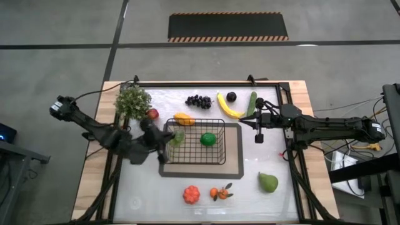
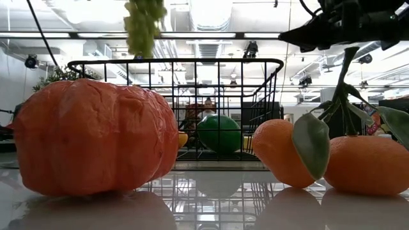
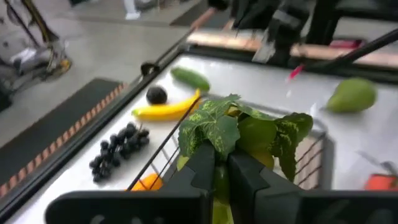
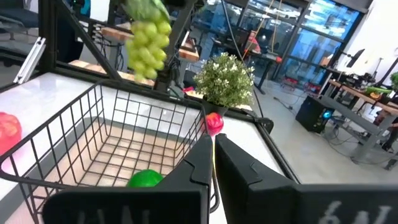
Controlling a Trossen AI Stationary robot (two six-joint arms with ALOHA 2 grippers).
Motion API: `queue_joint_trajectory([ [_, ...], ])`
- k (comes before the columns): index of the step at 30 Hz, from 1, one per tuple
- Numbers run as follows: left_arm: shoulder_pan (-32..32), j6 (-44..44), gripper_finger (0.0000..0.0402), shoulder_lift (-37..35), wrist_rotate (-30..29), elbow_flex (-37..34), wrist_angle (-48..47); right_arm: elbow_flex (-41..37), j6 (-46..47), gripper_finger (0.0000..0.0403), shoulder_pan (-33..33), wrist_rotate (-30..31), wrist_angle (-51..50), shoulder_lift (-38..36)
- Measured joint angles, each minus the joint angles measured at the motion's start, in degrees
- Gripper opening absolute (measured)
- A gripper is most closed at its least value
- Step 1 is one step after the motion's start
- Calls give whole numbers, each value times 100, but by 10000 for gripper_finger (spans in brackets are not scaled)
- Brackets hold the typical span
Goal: Build produce basket
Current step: Put the green grapes into the black wire basket
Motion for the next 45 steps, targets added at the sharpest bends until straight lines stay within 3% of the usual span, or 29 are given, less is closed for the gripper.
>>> queue_joint_trajectory([
  [9,962,-15,4,967,384,-411,612,0,-13,9,0,2,-347,2],
  [15,1046,23,4,1607,739,-411,438,0,-12,9,0,2,-411,0],
  [27,1174,-265,7,2080,698,-424,-239,0,1,9,0,2,-407,0],
  [45,1387,-272,115,1892,782,-451,-721,0,246,9,0,3,-436,2],
])
